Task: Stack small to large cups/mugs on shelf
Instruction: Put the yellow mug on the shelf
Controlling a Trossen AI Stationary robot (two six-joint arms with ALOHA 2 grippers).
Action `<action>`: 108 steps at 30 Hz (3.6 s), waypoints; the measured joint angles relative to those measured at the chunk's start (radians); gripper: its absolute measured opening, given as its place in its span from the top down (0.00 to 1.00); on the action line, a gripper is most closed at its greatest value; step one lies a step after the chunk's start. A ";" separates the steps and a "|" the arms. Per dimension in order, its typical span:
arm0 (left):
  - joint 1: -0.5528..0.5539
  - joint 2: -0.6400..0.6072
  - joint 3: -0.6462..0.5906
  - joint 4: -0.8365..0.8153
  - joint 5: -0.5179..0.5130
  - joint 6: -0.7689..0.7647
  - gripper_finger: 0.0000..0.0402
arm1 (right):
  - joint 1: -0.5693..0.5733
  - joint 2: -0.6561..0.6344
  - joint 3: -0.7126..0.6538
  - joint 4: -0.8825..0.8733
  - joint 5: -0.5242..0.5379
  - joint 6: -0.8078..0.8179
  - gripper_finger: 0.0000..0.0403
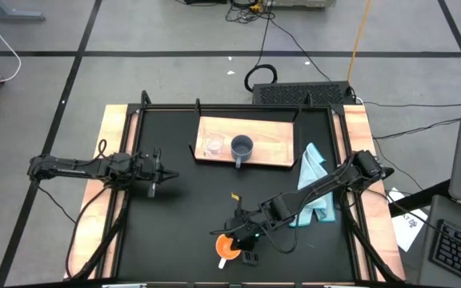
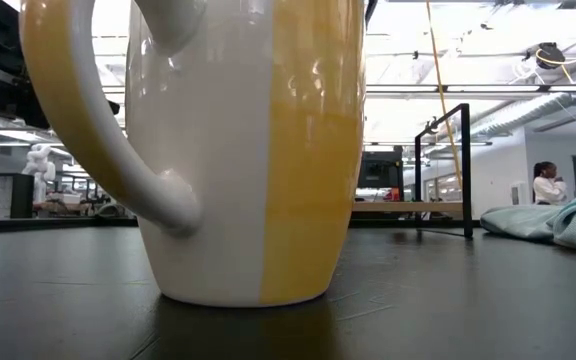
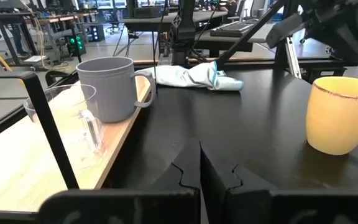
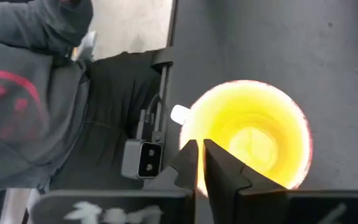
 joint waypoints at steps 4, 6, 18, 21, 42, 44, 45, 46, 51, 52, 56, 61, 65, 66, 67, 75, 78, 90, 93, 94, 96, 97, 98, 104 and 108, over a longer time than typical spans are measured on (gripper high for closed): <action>0.000 0.000 0.000 0.000 0.000 -0.001 1.00 | -0.003 0.024 0.000 -0.008 -0.001 0.015 0.87; 0.000 0.000 0.000 -0.001 0.000 -0.001 1.00 | -0.005 0.025 0.000 -0.009 -0.001 0.020 0.81; 0.000 0.000 0.000 -0.002 0.000 0.003 1.00 | -0.040 0.023 0.000 -0.008 -0.001 0.028 0.53; 0.000 0.000 0.000 -0.003 0.000 0.003 1.00 | -0.055 0.023 0.000 -0.030 -0.001 0.035 0.51; 0.000 0.000 0.000 -0.008 0.000 0.025 1.00 | -0.076 0.024 0.000 -0.105 0.001 0.095 0.53; 0.000 0.000 0.000 -0.008 0.000 0.024 1.00 | -0.076 0.026 0.000 -0.104 0.002 0.084 0.54; 0.000 0.000 0.000 -0.008 0.000 0.024 1.00 | -0.076 0.031 0.000 -0.099 0.002 0.083 0.55; 0.000 0.000 0.000 -0.008 0.000 0.023 1.00 | -0.076 0.035 0.000 -0.096 0.002 0.079 0.56; 0.000 0.000 0.000 -0.010 0.015 0.022 1.00 | -0.076 0.053 0.000 -0.074 0.002 0.070 0.58; 0.000 0.000 0.000 -0.011 0.015 0.022 1.00 | -0.076 0.055 -0.001 -0.081 0.003 0.071 0.58; 0.000 0.000 0.000 -0.011 0.016 0.022 1.00 | -0.076 0.054 -0.001 -0.073 0.003 0.061 0.58; 0.000 0.000 0.000 -0.011 0.016 0.022 1.00 | -0.075 0.057 -0.001 -0.075 0.003 0.054 0.58; 0.000 0.000 0.000 -0.011 0.017 0.022 1.00 | -0.075 0.067 -0.001 -0.076 0.004 0.054 0.58; 0.000 0.000 0.000 -0.011 0.017 0.022 1.00 | -0.075 0.068 -0.001 -0.076 0.005 0.053 0.58; 0.000 0.000 0.000 -0.011 0.017 0.022 1.00 | -0.075 0.068 -0.001 -0.076 0.007 0.052 0.58; 0.000 0.000 0.000 -0.011 0.019 0.022 1.00 | -0.074 0.066 -0.001 -0.075 0.010 0.053 0.58; 0.000 0.000 0.000 -0.011 0.019 0.022 1.00 | -0.074 0.066 -0.001 -0.075 0.011 0.060 0.58; 0.000 0.000 0.000 -0.014 0.041 0.022 1.00 | -0.066 0.066 -0.001 -0.092 0.053 0.107 0.58; 0.000 0.000 0.000 -0.014 0.041 0.022 1.00 | -0.061 0.066 -0.001 -0.092 0.053 0.111 0.58; 0.000 0.000 0.000 -0.014 0.041 0.022 1.00 | -0.060 0.066 -0.001 -0.092 0.053 0.112 0.58; 0.000 0.000 0.000 -0.014 0.041 0.022 1.00 | -0.058 0.066 -0.001 -0.092 0.053 0.114 0.58; 0.000 0.000 0.000 -0.014 0.041 0.022 1.00 | -0.057 0.066 -0.001 -0.092 0.053 0.111 0.58; 0.000 0.000 0.000 -0.014 0.041 0.022 1.00 | -0.054 0.066 -0.001 -0.091 0.053 0.110 0.58; 0.000 0.000 0.000 -0.014 0.041 0.021 1.00 | -0.048 0.065 -0.008 -0.078 0.058 0.111 0.58; 0.000 0.000 0.000 -0.014 0.041 0.019 1.00 | -0.048 0.065 -0.048 -0.033 0.058 0.120 0.58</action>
